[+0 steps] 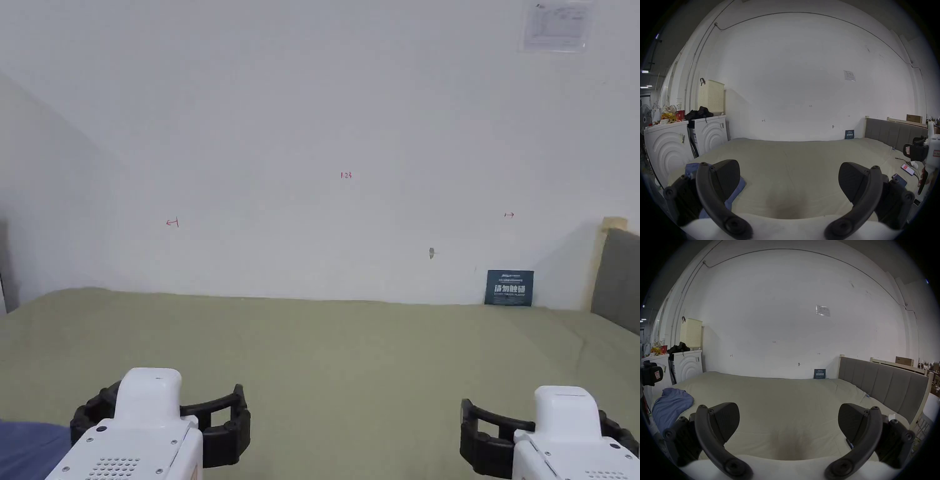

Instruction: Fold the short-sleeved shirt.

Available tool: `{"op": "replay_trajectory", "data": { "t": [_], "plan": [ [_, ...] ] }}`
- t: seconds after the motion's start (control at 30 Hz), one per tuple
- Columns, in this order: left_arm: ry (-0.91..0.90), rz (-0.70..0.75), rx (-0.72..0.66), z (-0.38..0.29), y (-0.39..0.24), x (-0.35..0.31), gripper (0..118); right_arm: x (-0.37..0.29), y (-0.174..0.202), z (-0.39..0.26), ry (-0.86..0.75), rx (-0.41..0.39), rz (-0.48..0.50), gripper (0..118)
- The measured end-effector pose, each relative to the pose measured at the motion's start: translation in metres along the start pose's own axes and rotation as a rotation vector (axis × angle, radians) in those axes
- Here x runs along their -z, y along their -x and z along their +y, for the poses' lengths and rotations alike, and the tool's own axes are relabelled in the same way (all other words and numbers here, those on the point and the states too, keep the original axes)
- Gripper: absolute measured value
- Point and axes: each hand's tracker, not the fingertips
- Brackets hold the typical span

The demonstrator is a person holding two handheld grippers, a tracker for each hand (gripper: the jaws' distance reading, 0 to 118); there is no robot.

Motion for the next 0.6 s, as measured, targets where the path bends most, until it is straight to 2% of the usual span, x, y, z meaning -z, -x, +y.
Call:
{"op": "replay_trajectory", "data": {
  "t": [0.6],
  "plan": [
    [-0.001,-0.015,-0.002,0.0019,0.0017,-0.0011,118,-0.0019,0.0038,0.0019,-0.002,-0.034,0.008,118]
  ]
}}
